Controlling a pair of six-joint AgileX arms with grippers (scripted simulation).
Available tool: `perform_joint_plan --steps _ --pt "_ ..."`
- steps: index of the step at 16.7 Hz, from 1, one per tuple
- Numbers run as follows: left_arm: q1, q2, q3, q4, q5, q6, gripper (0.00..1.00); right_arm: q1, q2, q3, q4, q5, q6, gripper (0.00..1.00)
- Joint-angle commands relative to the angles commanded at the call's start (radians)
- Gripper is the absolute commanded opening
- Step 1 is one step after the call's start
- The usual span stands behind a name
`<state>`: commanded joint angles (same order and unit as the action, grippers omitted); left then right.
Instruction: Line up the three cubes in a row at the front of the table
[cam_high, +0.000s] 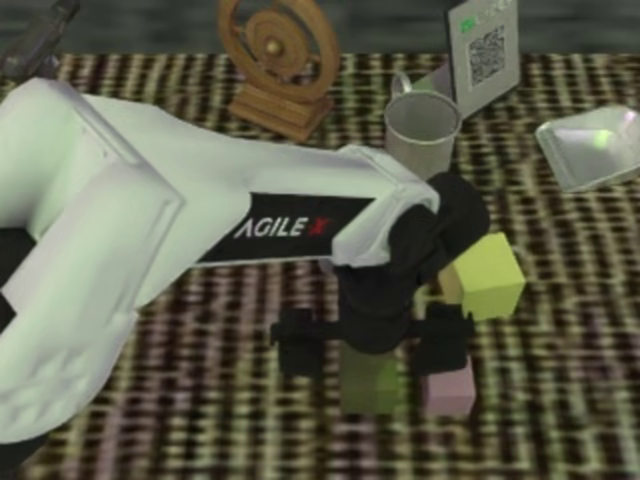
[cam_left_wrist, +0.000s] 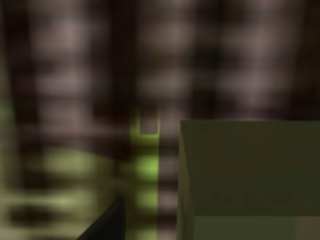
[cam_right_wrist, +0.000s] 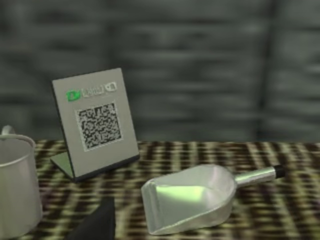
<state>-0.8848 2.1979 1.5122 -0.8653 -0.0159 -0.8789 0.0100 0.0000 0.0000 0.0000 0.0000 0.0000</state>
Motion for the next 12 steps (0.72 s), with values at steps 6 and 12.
perform_joint_plan --steps 6,12 --pt "0.000 -0.006 0.014 -0.018 0.000 0.000 1.00 0.000 0.000 0.000 0.000 0.000 0.000 1.00" --pt "0.014 -0.081 0.129 -0.217 -0.001 -0.006 1.00 0.000 0.000 0.000 0.000 0.000 0.000 1.00"
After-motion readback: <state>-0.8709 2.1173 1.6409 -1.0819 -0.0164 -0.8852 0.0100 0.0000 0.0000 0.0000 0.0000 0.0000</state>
